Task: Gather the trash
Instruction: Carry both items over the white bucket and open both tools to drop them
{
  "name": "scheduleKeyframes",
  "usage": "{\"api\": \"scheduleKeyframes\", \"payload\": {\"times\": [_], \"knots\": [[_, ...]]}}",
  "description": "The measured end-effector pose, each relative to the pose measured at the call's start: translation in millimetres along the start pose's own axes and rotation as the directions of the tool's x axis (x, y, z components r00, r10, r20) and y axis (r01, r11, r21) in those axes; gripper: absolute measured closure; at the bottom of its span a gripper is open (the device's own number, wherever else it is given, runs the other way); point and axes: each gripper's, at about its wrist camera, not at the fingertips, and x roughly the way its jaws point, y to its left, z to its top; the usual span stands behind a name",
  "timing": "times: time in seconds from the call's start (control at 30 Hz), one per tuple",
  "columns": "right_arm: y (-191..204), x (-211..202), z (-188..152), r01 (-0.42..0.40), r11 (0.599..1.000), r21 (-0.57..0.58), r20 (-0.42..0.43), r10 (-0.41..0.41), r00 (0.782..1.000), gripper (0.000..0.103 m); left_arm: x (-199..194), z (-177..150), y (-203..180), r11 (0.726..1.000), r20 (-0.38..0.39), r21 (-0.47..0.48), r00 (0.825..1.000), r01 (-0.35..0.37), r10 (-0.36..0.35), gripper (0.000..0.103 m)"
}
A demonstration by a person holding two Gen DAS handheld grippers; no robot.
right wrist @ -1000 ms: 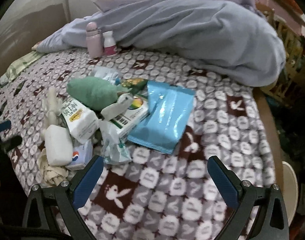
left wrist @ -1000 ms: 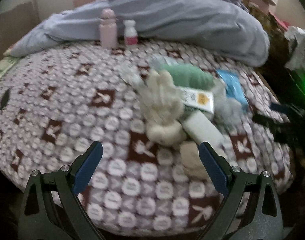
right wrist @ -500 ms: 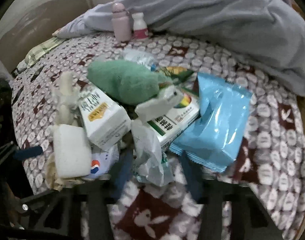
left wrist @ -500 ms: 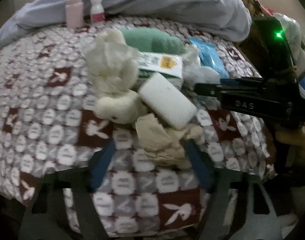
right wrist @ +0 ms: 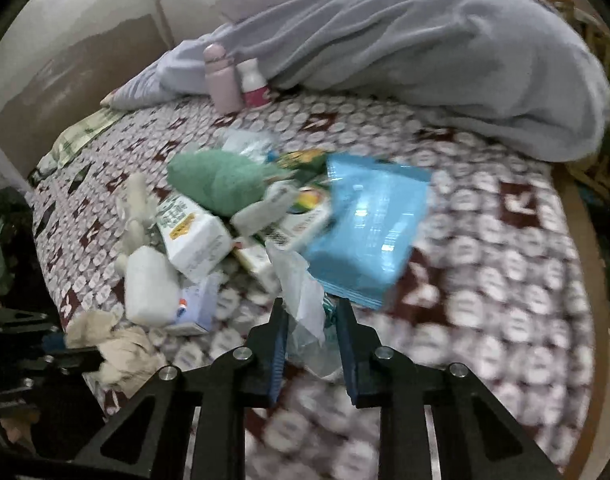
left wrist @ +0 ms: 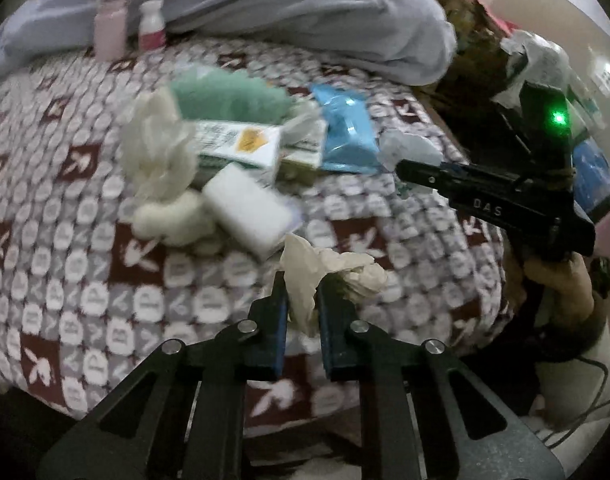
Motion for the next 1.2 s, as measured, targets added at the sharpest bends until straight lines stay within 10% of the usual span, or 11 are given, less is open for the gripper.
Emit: {"api": "scheduleKeyframes", "payload": {"times": [0.37, 0.97, 1.1, 1.2], "knots": [[-109, -86, -41, 0.187, 0.971, 0.151, 0.050, -0.196, 0.979, 0.080, 21, 46, -105, 0.975, -0.022, 0.185, 0.993, 0.120, -0.118, 0.093], [-295, -140, -146, 0.392, 0.764, 0.513, -0.118, -0.390, 0.913, 0.080, 146, 113, -313, 0.892, -0.140, 0.290, 0.937, 0.348, -0.320, 0.091], [-306, -145, -158, 0.403, 0.737, 0.542, -0.110, -0.413, 0.904, 0.049, 164, 115, -325, 0.892, -0.160, 0.261, 0.928, 0.368, -0.336, 0.065], [-309, -145, -162, 0.391, 0.729, 0.561, -0.100, -0.409, 0.907, 0.047, 169, 117, -319, 0.907, -0.169, 0.213, 0.928, 0.364, -0.332, 0.062]]}}
